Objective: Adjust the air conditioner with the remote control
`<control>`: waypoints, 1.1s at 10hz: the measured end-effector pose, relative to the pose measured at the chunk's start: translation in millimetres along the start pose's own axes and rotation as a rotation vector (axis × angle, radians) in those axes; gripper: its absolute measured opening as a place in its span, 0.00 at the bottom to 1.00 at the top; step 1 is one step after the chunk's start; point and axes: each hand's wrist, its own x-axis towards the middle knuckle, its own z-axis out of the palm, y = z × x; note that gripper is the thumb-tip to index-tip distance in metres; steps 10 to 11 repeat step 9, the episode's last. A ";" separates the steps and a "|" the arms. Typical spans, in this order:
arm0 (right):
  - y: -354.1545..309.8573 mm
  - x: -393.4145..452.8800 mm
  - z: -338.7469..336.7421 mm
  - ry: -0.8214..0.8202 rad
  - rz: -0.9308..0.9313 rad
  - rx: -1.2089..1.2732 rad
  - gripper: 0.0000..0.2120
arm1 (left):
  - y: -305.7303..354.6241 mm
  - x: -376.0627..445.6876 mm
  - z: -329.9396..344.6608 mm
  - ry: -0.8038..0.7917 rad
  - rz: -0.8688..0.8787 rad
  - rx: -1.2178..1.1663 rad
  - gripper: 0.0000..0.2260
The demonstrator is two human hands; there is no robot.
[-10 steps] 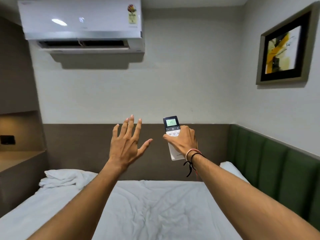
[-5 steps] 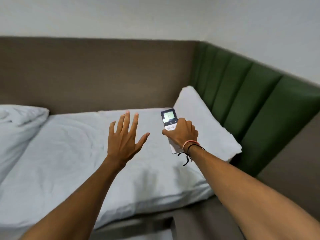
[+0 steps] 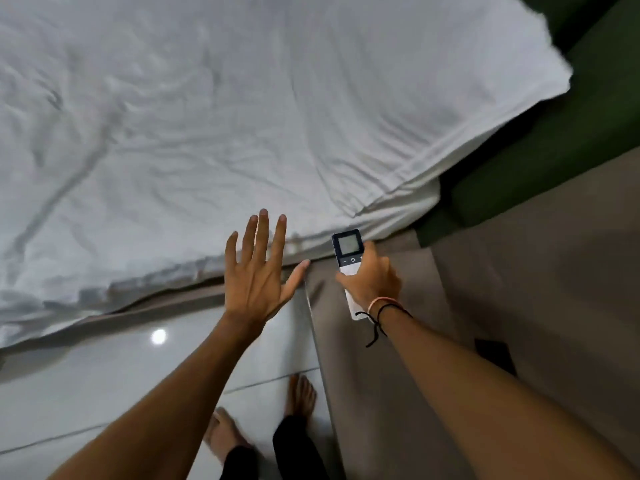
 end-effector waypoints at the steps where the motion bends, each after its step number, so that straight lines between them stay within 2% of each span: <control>1: 41.8 18.7 37.3 -0.041 0.062 -0.003 0.28 | 9.7 -14.5 52.1 -0.023 0.008 -0.001 0.36; 3: 97.0 44.7 98.9 -0.036 0.100 -0.096 0.26 | 19.2 -31.9 133.0 -0.056 0.055 0.012 0.34; 4: 114.4 46.8 118.3 -0.027 0.095 -0.128 0.26 | 21.9 -38.8 153.1 -0.067 0.066 0.008 0.34; 7: 136.9 55.5 145.2 -0.007 0.066 -0.187 0.30 | 17.5 -41.9 176.5 -0.117 0.037 -0.006 0.33; 8: 138.3 54.5 147.9 0.004 0.050 -0.256 0.36 | 15.1 -46.1 176.0 -0.135 0.038 -0.024 0.33; 9: 130.8 50.4 142.0 0.043 0.020 -0.315 0.45 | 13.9 -46.7 166.4 -0.126 0.023 -0.025 0.33; 11: 130.8 50.4 142.0 0.043 0.020 -0.315 0.45 | 13.9 -46.7 166.4 -0.126 0.023 -0.025 0.33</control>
